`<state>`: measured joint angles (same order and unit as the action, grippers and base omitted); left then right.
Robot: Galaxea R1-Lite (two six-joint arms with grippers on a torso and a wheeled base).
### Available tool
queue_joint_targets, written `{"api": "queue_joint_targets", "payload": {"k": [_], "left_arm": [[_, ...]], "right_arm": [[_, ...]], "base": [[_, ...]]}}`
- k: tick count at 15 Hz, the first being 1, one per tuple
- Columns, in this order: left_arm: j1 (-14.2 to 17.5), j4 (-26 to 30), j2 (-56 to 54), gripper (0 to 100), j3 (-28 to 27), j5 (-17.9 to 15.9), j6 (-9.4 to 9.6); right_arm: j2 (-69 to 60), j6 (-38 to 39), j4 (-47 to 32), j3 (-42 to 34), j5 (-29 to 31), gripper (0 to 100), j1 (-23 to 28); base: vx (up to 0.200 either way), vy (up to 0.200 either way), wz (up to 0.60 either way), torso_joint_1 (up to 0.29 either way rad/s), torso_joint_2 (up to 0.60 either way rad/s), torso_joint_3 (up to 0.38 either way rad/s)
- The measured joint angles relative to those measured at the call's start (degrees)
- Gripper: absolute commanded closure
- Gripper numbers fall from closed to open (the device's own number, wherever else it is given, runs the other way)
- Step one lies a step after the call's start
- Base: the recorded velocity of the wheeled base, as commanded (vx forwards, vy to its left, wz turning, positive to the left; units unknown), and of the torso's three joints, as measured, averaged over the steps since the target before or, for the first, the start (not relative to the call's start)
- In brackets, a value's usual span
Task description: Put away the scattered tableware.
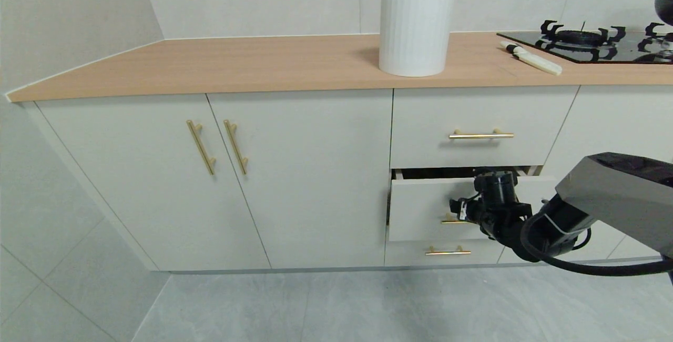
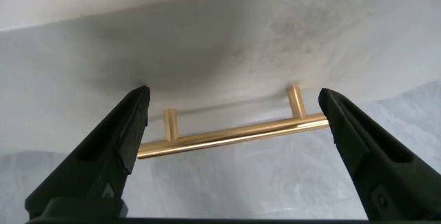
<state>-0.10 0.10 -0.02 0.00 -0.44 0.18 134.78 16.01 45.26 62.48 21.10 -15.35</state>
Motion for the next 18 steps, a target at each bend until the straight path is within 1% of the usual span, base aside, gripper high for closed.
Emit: {"api": "queue_joint_targets", "payload": {"k": [9,18], "left_arm": [[0.02,0.00,0.00,0,-0.02,0.00,0.00],[0.02,0.00,0.00,0,0.00,0.00,0.00]], "right_arm": [[3.29,4.85,0.02,6.88,0.60,0,3.01],[5.90,6.77,-0.13,11.34,0.62,0,4.50]], "base": [[0.000,0.000,0.00,0.000,0.00,0.000],[0.000,0.000,0.00,0.000,0.00,0.000]]}}
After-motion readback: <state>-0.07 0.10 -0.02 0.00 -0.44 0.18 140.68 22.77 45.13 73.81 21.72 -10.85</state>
